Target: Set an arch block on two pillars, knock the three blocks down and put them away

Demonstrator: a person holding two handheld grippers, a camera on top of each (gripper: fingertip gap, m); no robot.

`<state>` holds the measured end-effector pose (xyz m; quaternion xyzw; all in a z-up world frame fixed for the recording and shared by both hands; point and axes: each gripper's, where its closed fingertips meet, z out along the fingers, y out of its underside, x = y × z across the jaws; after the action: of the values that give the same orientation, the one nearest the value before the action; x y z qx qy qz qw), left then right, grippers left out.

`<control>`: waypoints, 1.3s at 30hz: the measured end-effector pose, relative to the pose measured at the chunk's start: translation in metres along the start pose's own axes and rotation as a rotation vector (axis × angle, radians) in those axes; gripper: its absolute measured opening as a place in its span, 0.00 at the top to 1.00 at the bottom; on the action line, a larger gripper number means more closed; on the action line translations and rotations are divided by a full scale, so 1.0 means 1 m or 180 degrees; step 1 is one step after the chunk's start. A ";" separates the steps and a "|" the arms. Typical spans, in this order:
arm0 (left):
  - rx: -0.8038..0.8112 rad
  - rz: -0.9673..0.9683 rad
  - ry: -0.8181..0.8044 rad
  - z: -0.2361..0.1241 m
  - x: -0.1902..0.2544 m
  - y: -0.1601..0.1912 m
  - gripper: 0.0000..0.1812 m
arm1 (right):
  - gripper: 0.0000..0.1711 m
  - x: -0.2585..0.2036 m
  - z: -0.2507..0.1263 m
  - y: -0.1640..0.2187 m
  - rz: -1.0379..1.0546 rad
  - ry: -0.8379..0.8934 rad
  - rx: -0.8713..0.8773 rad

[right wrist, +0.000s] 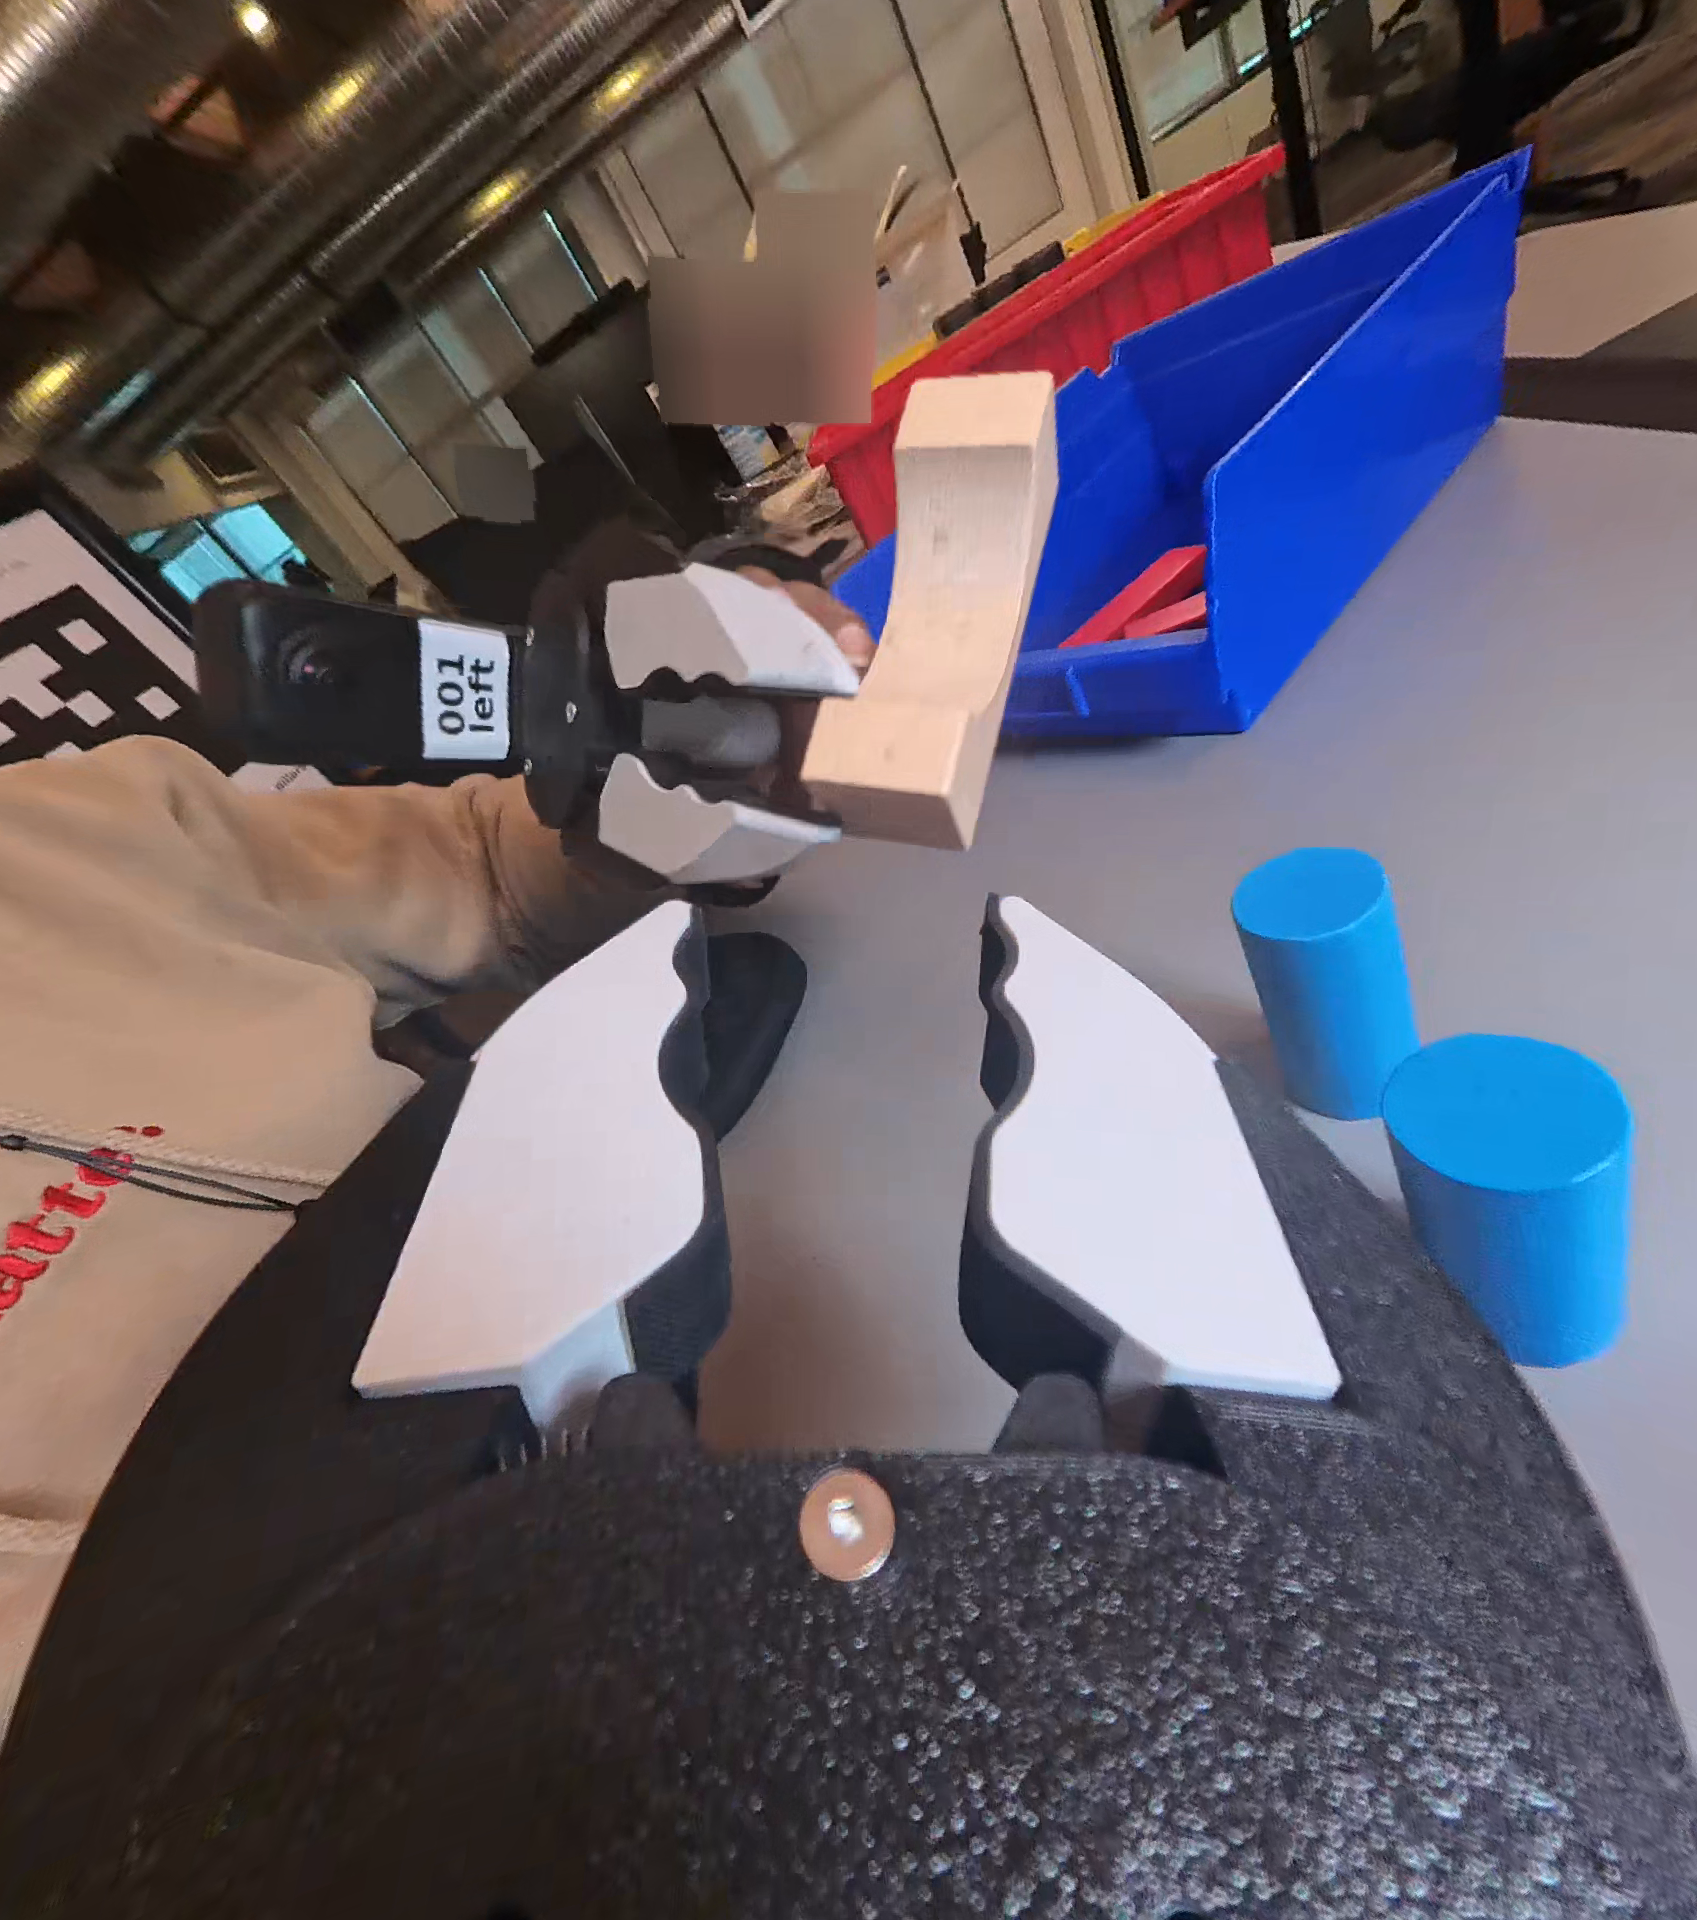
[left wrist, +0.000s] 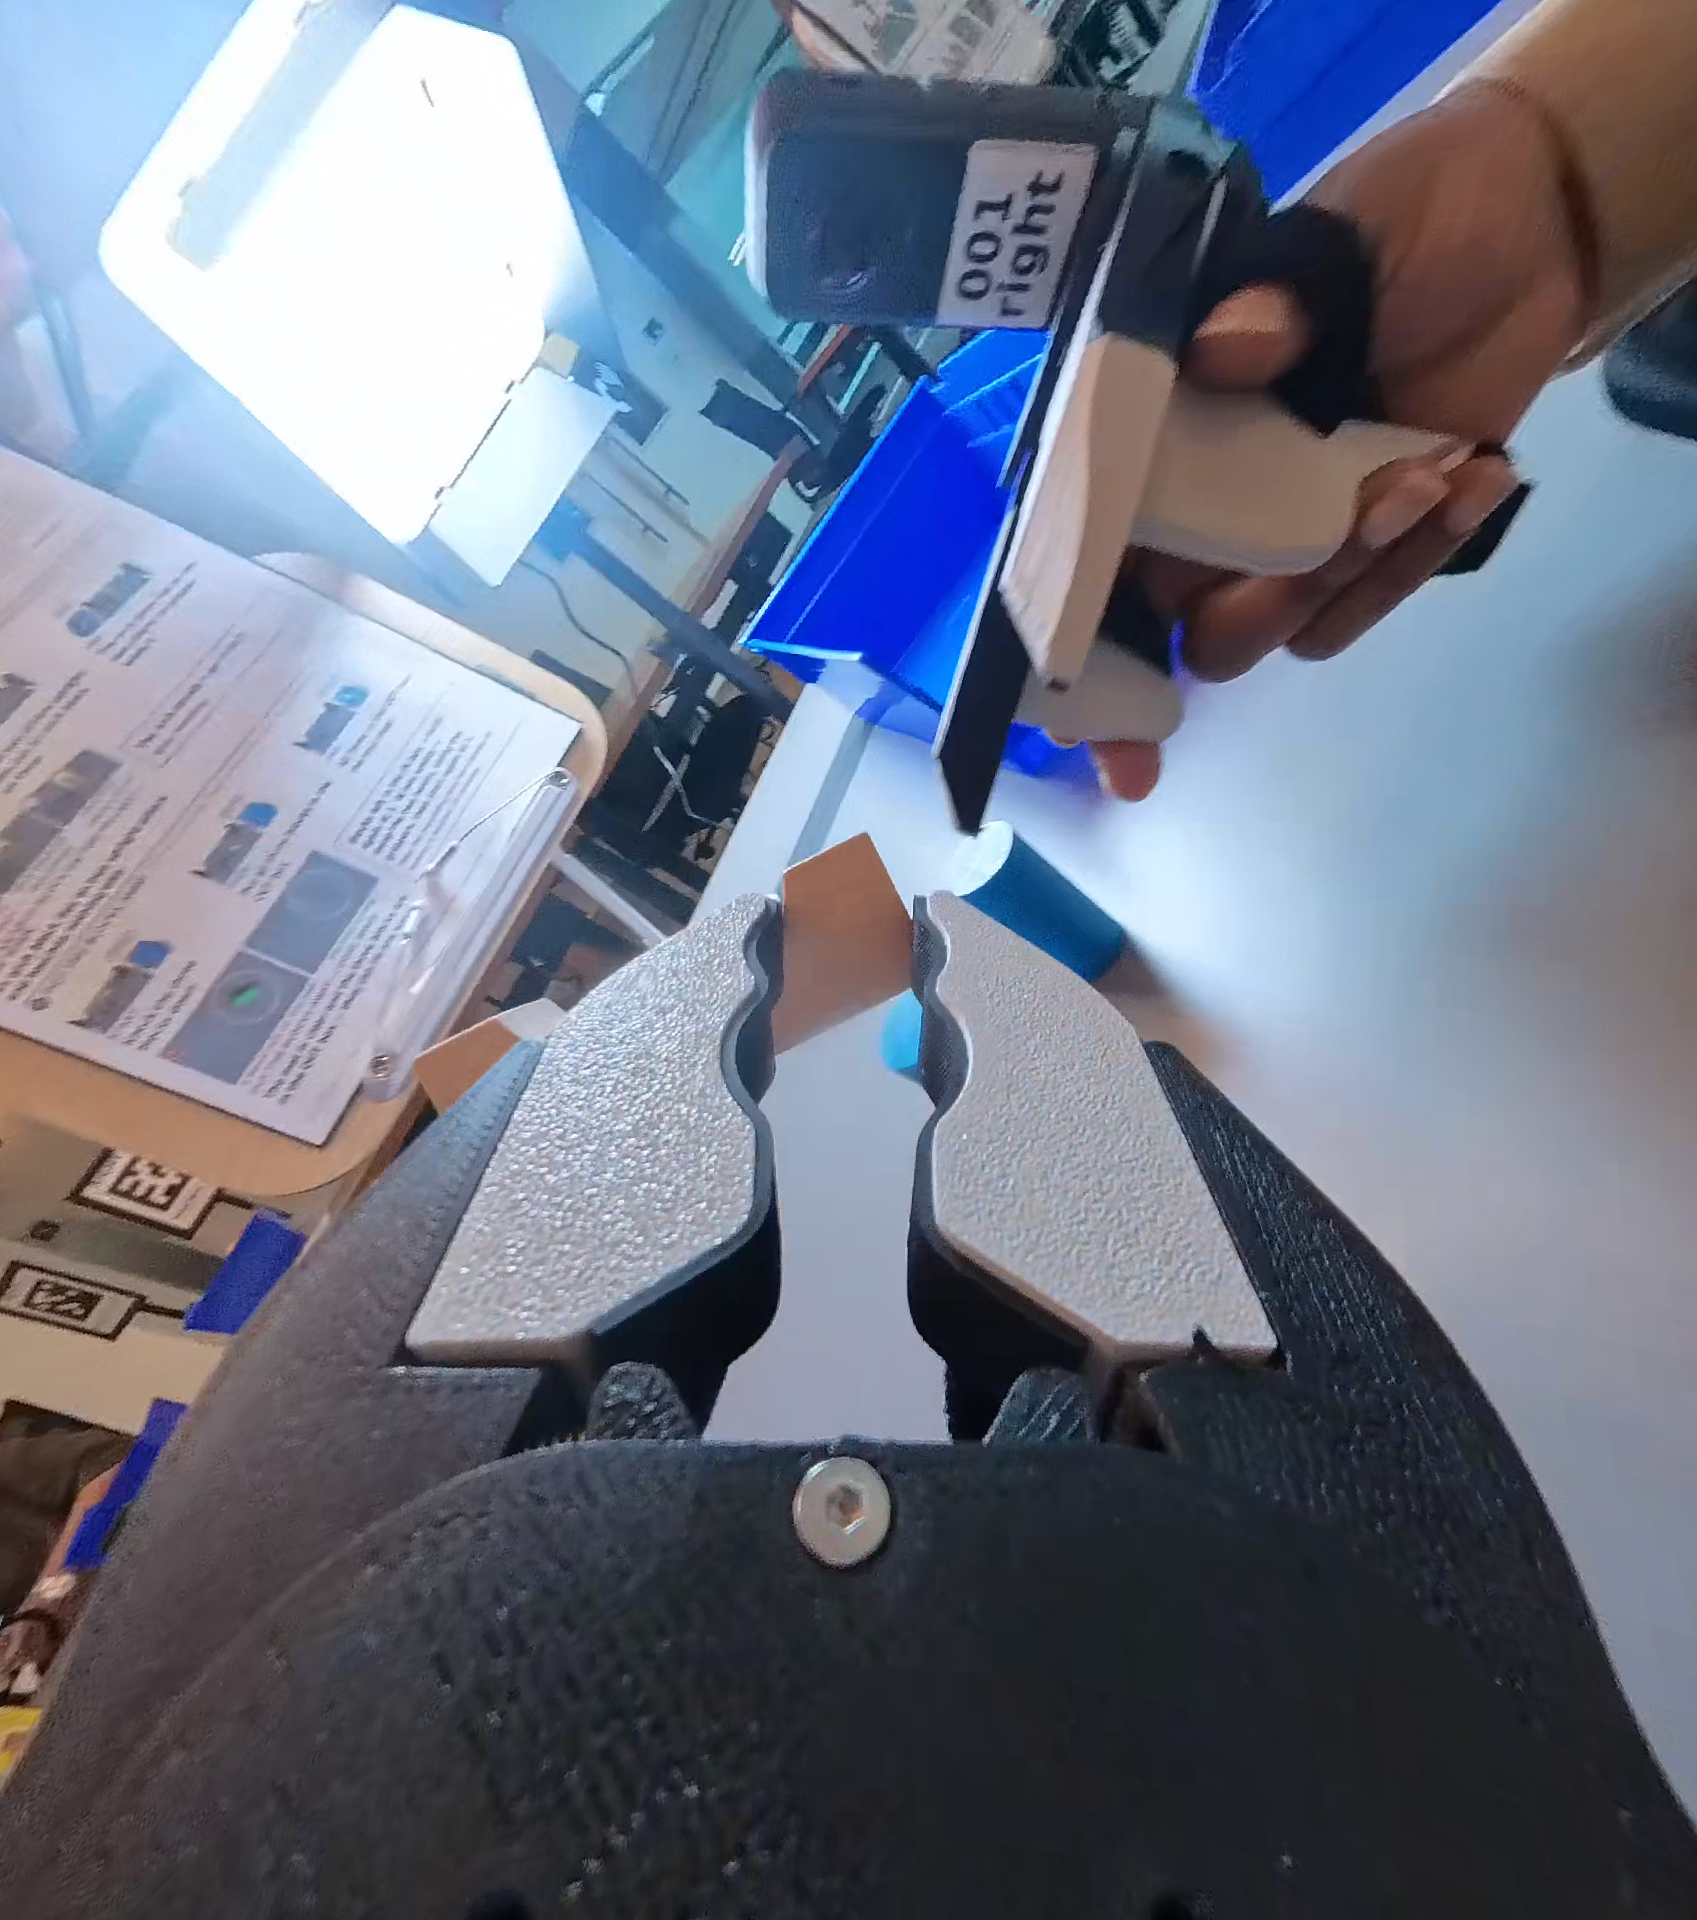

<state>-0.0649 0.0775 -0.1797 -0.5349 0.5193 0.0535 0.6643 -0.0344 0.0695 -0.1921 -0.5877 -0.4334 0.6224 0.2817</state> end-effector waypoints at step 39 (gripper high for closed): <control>-0.0226 -0.2046 0.1103 0.000 0.038 0.027 0.79 | 0.73 0.023 0.008 0.032 -0.4160 0.2136 -0.1434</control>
<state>-0.0644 0.0697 -0.2259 -0.6947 0.4273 -0.2314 0.5304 -0.0405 0.0729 -0.2318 -0.4127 -0.7003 0.0145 0.5822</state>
